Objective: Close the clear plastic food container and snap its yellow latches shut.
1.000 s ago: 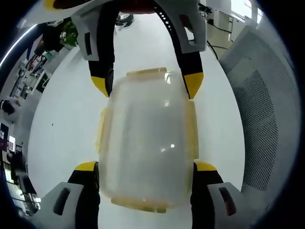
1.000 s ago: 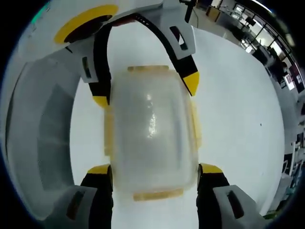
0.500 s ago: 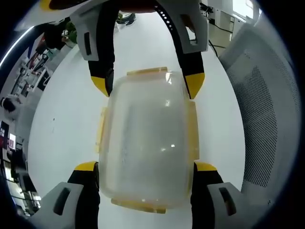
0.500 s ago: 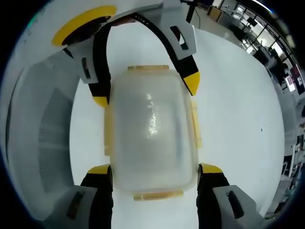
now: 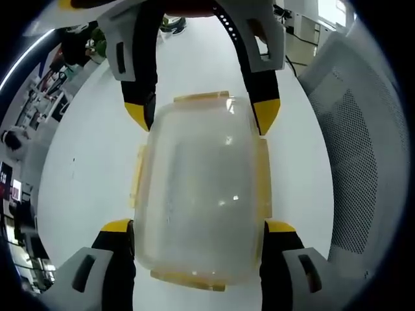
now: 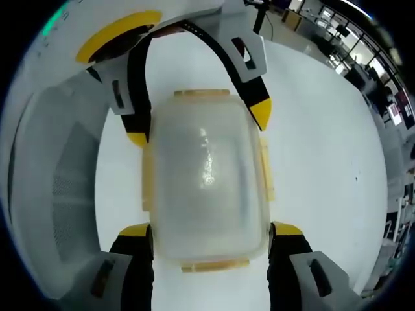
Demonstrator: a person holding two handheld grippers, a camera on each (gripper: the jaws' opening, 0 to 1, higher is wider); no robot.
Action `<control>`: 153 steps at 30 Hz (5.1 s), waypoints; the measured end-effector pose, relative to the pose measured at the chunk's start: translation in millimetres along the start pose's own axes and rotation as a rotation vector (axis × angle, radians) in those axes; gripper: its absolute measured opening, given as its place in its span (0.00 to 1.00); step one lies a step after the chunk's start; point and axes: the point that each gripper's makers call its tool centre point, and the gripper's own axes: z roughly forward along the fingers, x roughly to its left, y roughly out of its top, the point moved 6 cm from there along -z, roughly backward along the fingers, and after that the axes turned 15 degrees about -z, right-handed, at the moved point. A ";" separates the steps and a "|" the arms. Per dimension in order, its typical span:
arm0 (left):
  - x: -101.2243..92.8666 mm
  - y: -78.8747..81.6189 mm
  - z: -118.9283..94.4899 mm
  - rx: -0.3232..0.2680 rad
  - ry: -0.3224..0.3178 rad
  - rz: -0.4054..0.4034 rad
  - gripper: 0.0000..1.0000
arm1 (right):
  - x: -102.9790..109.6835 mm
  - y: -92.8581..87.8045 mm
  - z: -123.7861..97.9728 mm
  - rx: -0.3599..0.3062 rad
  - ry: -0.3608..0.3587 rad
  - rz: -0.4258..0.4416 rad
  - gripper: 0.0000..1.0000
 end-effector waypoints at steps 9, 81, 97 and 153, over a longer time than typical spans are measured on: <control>4.0 2.2 2.7 0.002 0.000 -0.004 0.80 | -3.9 -2.2 -0.6 -0.022 -0.002 0.002 0.71; 58.0 19.1 21.9 -0.014 -0.007 -0.014 0.83 | -60.0 -18.9 3.0 -0.066 -0.005 0.001 0.72; 60.1 19.3 22.9 -0.015 0.000 -0.017 0.83 | -62.7 -19.9 3.3 -0.073 -0.019 0.008 0.72; 25.4 -6.8 -32.6 -0.360 0.105 -0.364 0.93 | -8.5 -32.2 -41.4 -0.395 -0.383 0.473 0.76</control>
